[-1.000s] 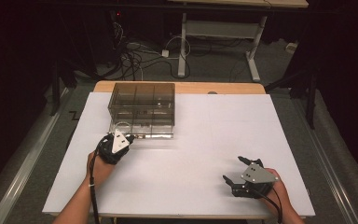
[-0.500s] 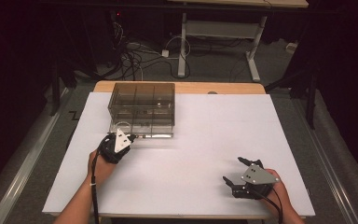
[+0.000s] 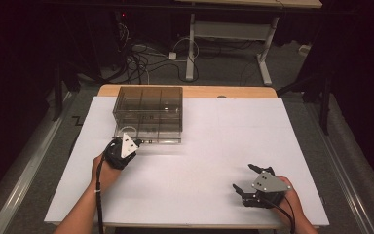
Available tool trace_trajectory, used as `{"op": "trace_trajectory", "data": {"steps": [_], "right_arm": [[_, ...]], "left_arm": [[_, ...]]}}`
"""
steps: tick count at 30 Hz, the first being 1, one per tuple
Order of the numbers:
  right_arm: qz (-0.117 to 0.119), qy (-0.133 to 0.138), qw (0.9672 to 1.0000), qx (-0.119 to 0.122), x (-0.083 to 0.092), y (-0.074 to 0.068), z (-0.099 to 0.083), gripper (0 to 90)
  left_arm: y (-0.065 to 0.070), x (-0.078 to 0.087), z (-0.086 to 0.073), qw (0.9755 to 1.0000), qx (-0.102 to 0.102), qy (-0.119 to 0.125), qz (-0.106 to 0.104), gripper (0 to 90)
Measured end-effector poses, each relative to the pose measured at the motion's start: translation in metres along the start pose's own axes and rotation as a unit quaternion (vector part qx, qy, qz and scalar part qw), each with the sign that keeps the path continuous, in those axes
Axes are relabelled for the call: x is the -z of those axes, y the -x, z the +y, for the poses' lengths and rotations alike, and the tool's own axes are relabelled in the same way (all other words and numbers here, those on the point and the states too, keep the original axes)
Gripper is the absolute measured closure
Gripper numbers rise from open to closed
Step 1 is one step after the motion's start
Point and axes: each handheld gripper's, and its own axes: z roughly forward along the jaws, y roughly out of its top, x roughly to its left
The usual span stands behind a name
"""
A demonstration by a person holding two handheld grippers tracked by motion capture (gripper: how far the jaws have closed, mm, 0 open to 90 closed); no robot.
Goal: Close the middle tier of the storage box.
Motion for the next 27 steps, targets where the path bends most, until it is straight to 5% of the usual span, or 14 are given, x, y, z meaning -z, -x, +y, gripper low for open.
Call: {"op": "trace_trajectory", "data": {"steps": [27], "right_arm": [[0.0,-0.003,1.0,-0.003,0.0,0.0,-0.001,18.3]], "left_arm": [[-0.012,-0.006,0.011,0.9997,-0.017,-0.012,0.012,86.9]]}}
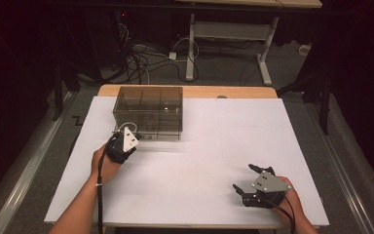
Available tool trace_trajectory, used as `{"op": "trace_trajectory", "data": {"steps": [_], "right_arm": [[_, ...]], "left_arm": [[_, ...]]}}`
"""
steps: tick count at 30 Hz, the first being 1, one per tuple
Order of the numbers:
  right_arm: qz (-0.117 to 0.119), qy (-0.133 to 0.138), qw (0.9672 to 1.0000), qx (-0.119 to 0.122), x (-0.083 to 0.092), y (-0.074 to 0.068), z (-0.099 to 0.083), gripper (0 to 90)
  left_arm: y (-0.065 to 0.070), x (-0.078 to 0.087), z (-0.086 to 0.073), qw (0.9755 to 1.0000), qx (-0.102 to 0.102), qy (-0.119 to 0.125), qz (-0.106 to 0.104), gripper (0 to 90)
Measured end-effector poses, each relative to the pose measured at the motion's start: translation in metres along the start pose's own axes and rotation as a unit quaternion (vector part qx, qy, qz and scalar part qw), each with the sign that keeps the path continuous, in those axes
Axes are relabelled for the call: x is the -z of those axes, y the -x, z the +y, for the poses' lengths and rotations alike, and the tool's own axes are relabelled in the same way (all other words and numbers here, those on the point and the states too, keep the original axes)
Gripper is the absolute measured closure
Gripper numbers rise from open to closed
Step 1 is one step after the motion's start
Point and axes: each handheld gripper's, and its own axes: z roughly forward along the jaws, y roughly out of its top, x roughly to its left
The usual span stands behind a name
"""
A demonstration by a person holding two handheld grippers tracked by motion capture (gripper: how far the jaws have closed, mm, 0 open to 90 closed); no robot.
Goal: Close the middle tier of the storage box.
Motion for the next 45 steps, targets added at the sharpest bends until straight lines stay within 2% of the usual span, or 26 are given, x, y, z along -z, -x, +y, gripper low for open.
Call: {"op": "trace_trajectory", "data": {"steps": [13,34,45], "right_arm": [[0.001,0.0,1.0,0.003,0.0,0.0,0.0,18.3],[0.0,0.001,1.0,0.004,0.001,0.0,0.0,18.3],[0.001,0.001,1.0,0.005,0.0,0.0,0.0,18.3]], "left_arm": [[-0.007,-0.006,0.006,1.0,0.002,-0.004,0.006,86.9],[-0.016,-0.015,0.018,0.9997,-0.006,-0.015,0.019,86.9],[-0.016,-0.021,0.021,0.9994,-0.013,-0.023,0.024,86.9]]}}
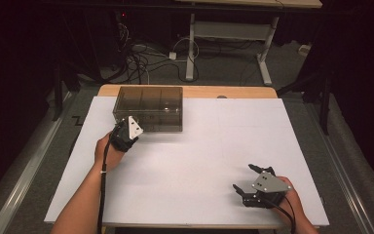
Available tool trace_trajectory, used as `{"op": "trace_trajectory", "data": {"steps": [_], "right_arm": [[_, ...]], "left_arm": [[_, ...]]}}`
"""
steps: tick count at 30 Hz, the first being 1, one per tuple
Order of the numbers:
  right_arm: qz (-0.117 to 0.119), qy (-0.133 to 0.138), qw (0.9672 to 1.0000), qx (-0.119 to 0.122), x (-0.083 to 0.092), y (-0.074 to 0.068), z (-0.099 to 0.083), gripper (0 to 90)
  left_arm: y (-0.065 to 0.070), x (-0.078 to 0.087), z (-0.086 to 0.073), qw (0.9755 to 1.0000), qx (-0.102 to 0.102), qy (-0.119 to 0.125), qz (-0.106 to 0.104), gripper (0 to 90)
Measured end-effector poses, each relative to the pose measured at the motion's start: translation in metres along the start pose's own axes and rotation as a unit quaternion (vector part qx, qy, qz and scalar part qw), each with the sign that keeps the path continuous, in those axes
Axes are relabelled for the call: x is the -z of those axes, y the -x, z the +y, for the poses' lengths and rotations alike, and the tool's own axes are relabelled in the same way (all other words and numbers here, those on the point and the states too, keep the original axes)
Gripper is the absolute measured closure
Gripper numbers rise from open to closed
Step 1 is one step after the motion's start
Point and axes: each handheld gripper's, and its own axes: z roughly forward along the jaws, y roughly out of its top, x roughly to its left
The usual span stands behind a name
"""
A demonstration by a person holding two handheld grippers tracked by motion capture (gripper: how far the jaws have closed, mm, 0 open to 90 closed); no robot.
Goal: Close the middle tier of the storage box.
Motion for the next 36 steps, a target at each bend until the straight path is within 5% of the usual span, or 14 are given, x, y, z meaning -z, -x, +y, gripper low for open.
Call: {"op": "trace_trajectory", "data": {"steps": [36], "right_arm": [[-0.001,-0.001,1.0,0.001,0.0,0.0,0.0,18.3]], "left_arm": [[-0.006,-0.016,0.012,0.9994,-0.011,-0.028,0.016,86.8]]}}
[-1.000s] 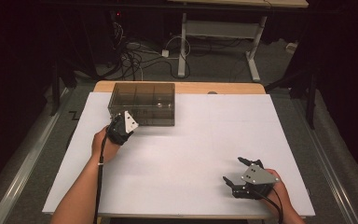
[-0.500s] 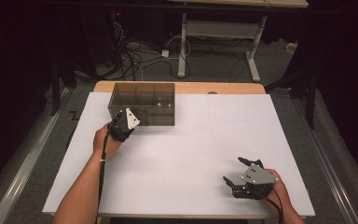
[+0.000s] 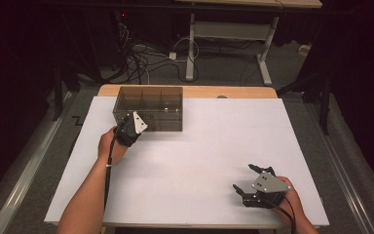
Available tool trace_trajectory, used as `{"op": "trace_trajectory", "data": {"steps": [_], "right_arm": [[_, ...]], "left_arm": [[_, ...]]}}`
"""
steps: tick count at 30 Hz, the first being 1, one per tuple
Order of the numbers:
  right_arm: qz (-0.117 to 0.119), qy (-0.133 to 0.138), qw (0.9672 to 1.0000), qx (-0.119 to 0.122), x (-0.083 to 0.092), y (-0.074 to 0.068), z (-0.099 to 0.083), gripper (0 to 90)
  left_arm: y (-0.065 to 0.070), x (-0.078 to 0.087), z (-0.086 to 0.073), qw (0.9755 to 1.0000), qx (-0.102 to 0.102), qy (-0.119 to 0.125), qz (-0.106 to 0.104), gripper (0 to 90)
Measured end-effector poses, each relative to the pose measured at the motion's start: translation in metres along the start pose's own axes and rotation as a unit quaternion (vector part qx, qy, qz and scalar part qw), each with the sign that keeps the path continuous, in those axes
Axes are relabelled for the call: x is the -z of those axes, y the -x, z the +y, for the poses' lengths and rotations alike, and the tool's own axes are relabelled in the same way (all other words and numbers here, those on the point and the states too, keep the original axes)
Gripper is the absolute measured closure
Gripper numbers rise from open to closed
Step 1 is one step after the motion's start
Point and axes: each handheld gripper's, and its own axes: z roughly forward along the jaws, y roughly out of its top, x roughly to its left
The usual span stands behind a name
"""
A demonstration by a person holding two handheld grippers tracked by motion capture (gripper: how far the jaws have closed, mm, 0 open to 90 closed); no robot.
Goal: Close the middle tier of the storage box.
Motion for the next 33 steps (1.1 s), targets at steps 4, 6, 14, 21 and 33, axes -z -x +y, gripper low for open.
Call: {"op": "trace_trajectory", "data": {"steps": [4,6,14,21,33], "right_arm": [[0.0,-0.001,1.0,-0.001,-0.0002,0.0001,-0.0002,18.3],[0.0,0.0,1.0,0.0,-0.0002,-0.0001,0.0,18.3],[0.0,0.0,1.0,-0.001,0.0001,0.0004,-0.0002,18.3],[0.0,-0.002,1.0,-0.001,-0.0001,0.0002,-0.0003,18.3],[0.0,-0.002,1.0,0.001,-0.0001,-0.0002,-0.0003,18.3]], "left_arm": [[-0.0001,-0.0008,0.0014,1.0,-0.002,-0.002,0.002,86.9],[0.0,-0.0011,0.0021,1.0,-0.003,-0.002,0.002,86.8],[0.0009,-0.0025,0.004,1.0,-0.006,-0.004,0.003,86.9],[0.002,-0.0036,0.0058,0.9999,-0.01,-0.005,0.003,86.9],[0.002,-0.0038,0.0068,0.9999,-0.011,-0.005,0.002,87.1]]}}
